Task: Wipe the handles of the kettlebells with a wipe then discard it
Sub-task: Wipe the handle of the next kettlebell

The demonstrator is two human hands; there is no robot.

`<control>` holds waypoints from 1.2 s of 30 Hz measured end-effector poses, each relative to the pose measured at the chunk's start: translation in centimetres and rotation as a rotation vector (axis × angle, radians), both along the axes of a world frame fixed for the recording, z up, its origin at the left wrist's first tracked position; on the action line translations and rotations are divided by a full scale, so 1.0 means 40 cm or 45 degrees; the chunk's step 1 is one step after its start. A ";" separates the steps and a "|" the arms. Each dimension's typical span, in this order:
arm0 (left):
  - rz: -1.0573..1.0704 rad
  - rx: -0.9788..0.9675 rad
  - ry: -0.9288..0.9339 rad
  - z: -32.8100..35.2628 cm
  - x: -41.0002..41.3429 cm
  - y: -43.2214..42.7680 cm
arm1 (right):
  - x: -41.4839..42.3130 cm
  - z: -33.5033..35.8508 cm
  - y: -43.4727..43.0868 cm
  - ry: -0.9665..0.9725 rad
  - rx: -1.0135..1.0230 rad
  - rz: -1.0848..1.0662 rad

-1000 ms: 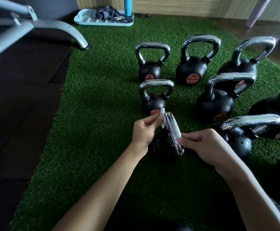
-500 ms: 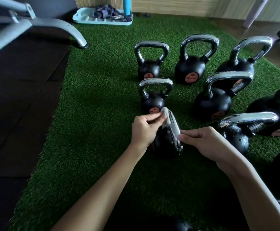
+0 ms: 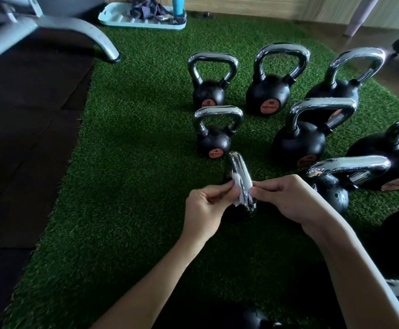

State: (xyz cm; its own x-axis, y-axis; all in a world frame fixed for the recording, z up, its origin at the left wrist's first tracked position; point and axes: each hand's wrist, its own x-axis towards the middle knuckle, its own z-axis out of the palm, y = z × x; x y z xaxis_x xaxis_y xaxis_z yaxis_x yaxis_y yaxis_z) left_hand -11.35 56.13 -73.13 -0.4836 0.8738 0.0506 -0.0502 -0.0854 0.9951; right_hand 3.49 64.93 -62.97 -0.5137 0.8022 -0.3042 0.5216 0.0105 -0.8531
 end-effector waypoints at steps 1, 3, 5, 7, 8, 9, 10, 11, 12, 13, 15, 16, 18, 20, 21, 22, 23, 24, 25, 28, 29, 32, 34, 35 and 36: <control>-0.032 -0.001 0.039 -0.019 0.010 -0.012 | 0.002 -0.003 0.001 0.001 0.003 -0.005; -0.085 0.012 0.117 -0.049 0.022 -0.034 | 0.001 -0.003 0.001 0.005 0.005 -0.030; -0.103 0.078 0.143 -0.055 0.024 -0.047 | 0.000 -0.006 0.002 -0.004 0.008 -0.042; -0.071 0.140 0.220 -0.055 0.023 -0.052 | -0.002 -0.010 0.004 -0.015 0.029 -0.036; -0.056 0.147 0.267 -0.057 0.024 -0.054 | -0.002 -0.011 0.004 -0.013 0.030 -0.034; -0.042 0.139 0.313 -0.059 0.028 -0.055 | 0.000 -0.012 0.004 -0.007 0.026 -0.025; -0.031 0.118 0.369 -0.063 0.031 -0.054 | 0.001 -0.013 0.004 -0.003 0.026 -0.027; -0.012 0.089 0.445 -0.068 0.032 -0.052 | 0.003 -0.014 0.003 -0.002 0.028 -0.035; 0.010 0.060 0.534 -0.074 0.030 -0.049 | 0.004 -0.015 0.000 -0.008 0.034 -0.038; 0.018 0.036 0.604 -0.076 0.027 -0.046 | 0.007 -0.018 -0.001 -0.023 0.047 -0.037; -0.006 0.015 0.610 -0.074 0.015 -0.044 | 0.010 -0.023 -0.004 -0.056 0.085 -0.034; -0.010 0.017 0.572 -0.071 0.007 -0.046 | 0.010 -0.026 -0.005 -0.077 0.118 -0.044; 0.069 0.027 0.459 -0.048 -0.013 -0.058 | 0.014 -0.031 -0.006 -0.212 0.332 -0.090; 0.132 0.053 0.331 -0.003 -0.032 -0.069 | 0.017 -0.023 -0.014 -0.281 0.654 -0.119; 0.125 0.077 0.291 0.029 -0.039 -0.072 | 0.013 -0.010 -0.022 -0.223 0.704 -0.097; 0.103 0.099 0.286 0.064 -0.043 -0.074 | 0.004 0.004 -0.031 -0.135 0.646 -0.059; 0.082 0.115 0.321 0.097 -0.044 -0.073 | -0.004 0.013 -0.037 -0.046 0.528 -0.013; 0.058 0.120 0.383 0.126 -0.043 -0.072 | -0.014 0.018 -0.041 0.034 0.405 0.025; 0.044 0.106 0.446 0.150 -0.042 -0.070 | -0.021 0.019 -0.044 0.096 0.318 0.046; 0.001 -0.001 0.507 0.187 -0.054 -0.061 | -0.029 0.015 -0.039 0.210 0.249 0.016; -0.041 -0.049 0.483 0.190 -0.062 -0.059 | -0.026 0.012 -0.035 0.237 0.254 -0.015; -0.052 -0.165 0.446 0.179 -0.084 -0.044 | 0.000 -0.001 -0.009 0.278 0.316 -0.221; 0.077 -0.261 0.434 0.167 -0.089 -0.017 | 0.027 -0.029 0.020 0.170 0.437 -0.404; 0.107 -0.336 0.435 0.162 -0.090 0.000 | 0.036 -0.041 0.029 0.113 0.441 -0.448; 0.093 -0.418 0.429 0.158 -0.087 0.019 | 0.037 -0.055 0.034 0.093 0.381 -0.457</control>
State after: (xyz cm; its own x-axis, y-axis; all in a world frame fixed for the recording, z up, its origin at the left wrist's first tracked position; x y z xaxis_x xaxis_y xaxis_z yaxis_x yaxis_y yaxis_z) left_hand -14.85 56.89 -66.79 -0.5486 0.8341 -0.0578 0.2743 0.2449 0.9299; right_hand 4.99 66.30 -65.17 -0.1993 0.9799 -0.0058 0.4762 0.0917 -0.8746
